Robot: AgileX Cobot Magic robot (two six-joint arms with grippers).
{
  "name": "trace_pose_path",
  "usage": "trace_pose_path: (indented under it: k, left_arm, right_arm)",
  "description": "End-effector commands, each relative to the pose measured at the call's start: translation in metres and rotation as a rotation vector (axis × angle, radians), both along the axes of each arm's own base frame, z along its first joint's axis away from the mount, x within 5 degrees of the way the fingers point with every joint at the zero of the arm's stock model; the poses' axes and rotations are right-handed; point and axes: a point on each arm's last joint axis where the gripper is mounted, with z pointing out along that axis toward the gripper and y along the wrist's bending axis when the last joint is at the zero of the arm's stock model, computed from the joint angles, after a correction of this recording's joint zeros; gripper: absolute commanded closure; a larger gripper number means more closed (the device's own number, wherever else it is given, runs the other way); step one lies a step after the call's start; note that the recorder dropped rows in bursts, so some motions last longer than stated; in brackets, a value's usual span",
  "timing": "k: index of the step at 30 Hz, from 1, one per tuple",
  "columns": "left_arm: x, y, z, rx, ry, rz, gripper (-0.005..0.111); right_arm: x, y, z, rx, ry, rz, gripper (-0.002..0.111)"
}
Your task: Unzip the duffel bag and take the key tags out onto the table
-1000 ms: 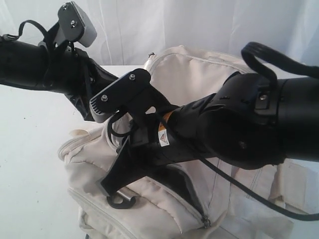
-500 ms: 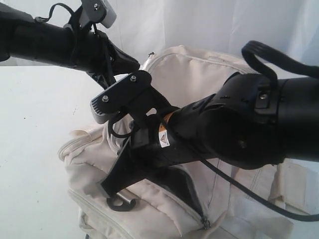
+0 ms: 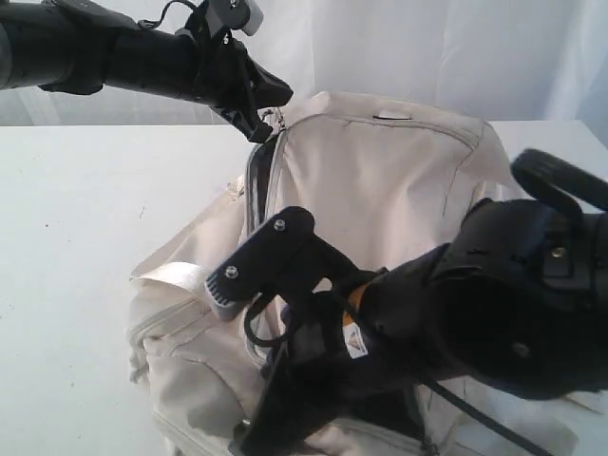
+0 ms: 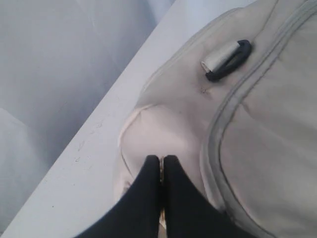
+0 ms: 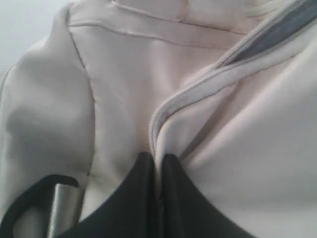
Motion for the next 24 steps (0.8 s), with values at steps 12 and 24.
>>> trace_pose_path:
  k: [12,24]
  left_arm:
    - [0.019,0.023,0.005,-0.015,-0.029,0.120,0.107]
    - [0.007,0.033,0.004,-0.066,0.120,-0.065,0.107]
  right_arm:
    - [-0.036,-0.075,-0.026,-0.225,0.176,-0.150,0.108]
    - [-0.038,-0.082,-0.005,0.017,0.106,-0.201,0.107]
